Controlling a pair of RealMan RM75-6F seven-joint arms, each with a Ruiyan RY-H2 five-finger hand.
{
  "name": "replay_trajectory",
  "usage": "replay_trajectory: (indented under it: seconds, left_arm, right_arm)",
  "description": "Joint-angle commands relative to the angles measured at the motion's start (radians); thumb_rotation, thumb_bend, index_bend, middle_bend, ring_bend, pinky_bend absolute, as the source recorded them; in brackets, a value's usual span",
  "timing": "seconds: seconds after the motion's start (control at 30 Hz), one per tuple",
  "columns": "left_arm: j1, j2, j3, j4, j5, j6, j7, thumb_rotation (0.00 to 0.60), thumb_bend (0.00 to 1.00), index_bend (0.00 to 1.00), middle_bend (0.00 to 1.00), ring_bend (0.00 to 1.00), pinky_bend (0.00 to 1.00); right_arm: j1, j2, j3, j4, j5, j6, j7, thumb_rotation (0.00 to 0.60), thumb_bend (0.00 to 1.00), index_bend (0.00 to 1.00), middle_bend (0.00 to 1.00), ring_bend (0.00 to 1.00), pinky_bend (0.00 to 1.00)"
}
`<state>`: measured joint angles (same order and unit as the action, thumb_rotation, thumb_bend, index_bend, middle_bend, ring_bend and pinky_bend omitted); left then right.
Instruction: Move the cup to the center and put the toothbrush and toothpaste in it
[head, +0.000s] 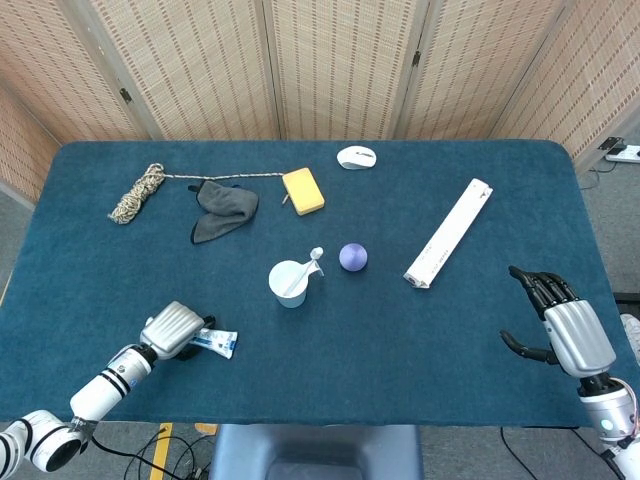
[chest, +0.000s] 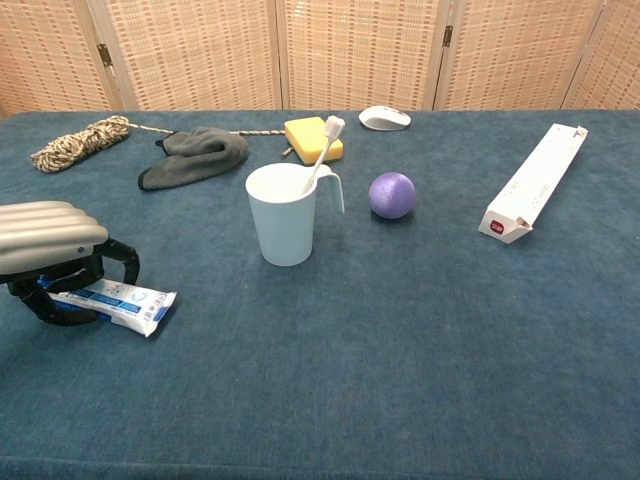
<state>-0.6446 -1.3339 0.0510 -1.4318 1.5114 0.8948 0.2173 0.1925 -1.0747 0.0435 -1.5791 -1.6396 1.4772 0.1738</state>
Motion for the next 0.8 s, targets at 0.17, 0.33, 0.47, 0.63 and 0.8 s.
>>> replay_trajectory:
  seconds: [0.17,0.33,0.47,0.63,0.8]
  left_arm:
    - [0.019,-0.018,-0.024,0.022,0.005,0.067,-0.092,0.600,0.36,0.57,0.93,0.83,0.87]
    - [0.020,0.013,-0.051,0.000,0.009,0.100,-0.233,0.600,0.36,0.63,0.95,0.85,0.89]
    - [0.017,0.046,-0.074,-0.028,0.002,0.114,-0.323,0.600,0.36,0.66,0.96,0.86,0.90]
    - [0.020,0.070,-0.104,-0.040,-0.017,0.135,-0.432,0.600,0.36,0.68,0.96,0.86,0.90]
    - [0.024,0.079,-0.117,-0.030,-0.033,0.141,-0.478,0.600,0.36,0.68,0.96,0.86,0.90]
  right_arm:
    - [-0.002,0.003,0.000,-0.007,-0.004,0.006,-0.003,0.600,0.21,0.00,0.19,0.19,0.18]
    - [-0.005,0.004,-0.001,-0.012,-0.006,0.012,-0.005,0.600,0.21,0.00,0.19,0.19,0.18]
    - [-0.006,0.003,-0.002,-0.012,-0.009,0.014,-0.006,0.600,0.21,0.00,0.19,0.19,0.18]
    - [-0.007,0.004,-0.003,-0.012,-0.008,0.013,-0.005,0.600,0.21,0.00,0.19,0.19,0.18]
    - [-0.006,0.006,-0.004,-0.011,-0.012,0.014,-0.001,0.600,0.21,0.00,0.19,0.19,0.18]
